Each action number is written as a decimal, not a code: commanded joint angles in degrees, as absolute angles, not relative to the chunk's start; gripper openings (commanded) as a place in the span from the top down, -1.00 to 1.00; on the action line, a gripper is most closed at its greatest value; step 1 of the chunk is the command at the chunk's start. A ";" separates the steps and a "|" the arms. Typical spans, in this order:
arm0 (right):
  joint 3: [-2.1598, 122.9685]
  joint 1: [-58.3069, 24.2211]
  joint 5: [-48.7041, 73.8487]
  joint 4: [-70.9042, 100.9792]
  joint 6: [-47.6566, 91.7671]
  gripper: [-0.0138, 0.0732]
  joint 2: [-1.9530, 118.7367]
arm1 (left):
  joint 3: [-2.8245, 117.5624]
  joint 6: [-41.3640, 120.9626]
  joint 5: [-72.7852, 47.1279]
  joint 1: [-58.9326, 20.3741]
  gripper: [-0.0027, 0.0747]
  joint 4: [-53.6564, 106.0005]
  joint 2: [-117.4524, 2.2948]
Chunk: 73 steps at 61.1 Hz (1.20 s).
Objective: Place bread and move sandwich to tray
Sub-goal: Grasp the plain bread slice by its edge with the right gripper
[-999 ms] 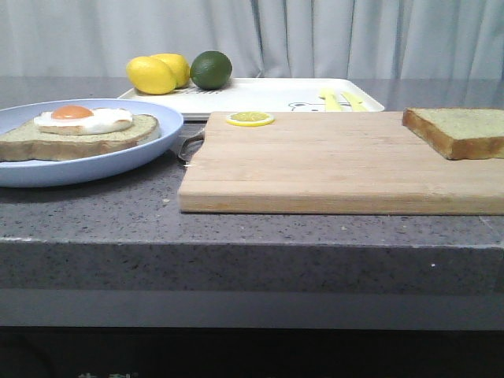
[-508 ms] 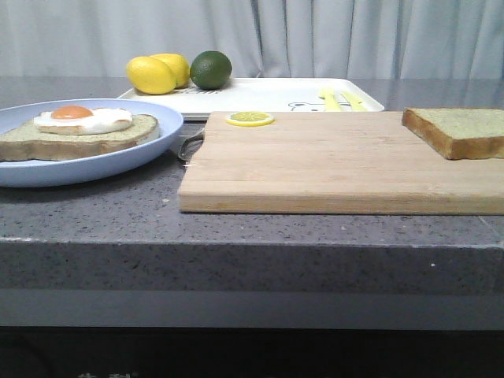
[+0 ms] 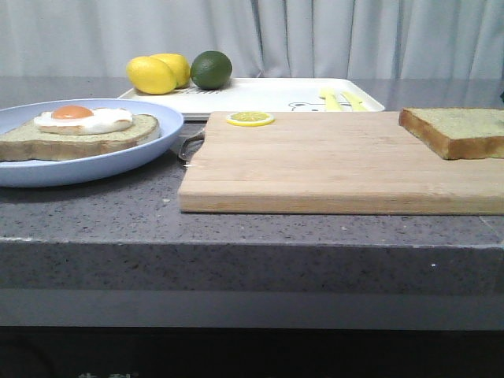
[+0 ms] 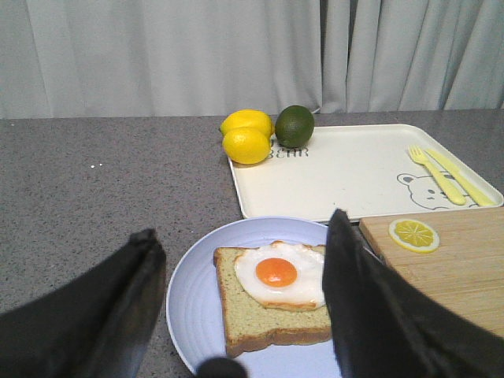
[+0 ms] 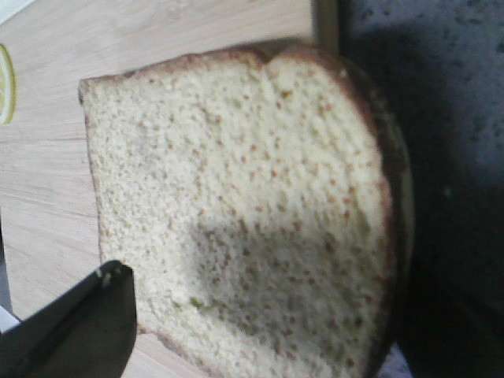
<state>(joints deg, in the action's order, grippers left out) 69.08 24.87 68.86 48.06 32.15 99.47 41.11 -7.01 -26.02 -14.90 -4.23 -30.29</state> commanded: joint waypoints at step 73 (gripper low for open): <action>71.66 29.68 76.15 55.96 33.03 0.40 97.24 | 43.15 -6.81 -21.47 -15.47 -0.20 -4.50 -30.81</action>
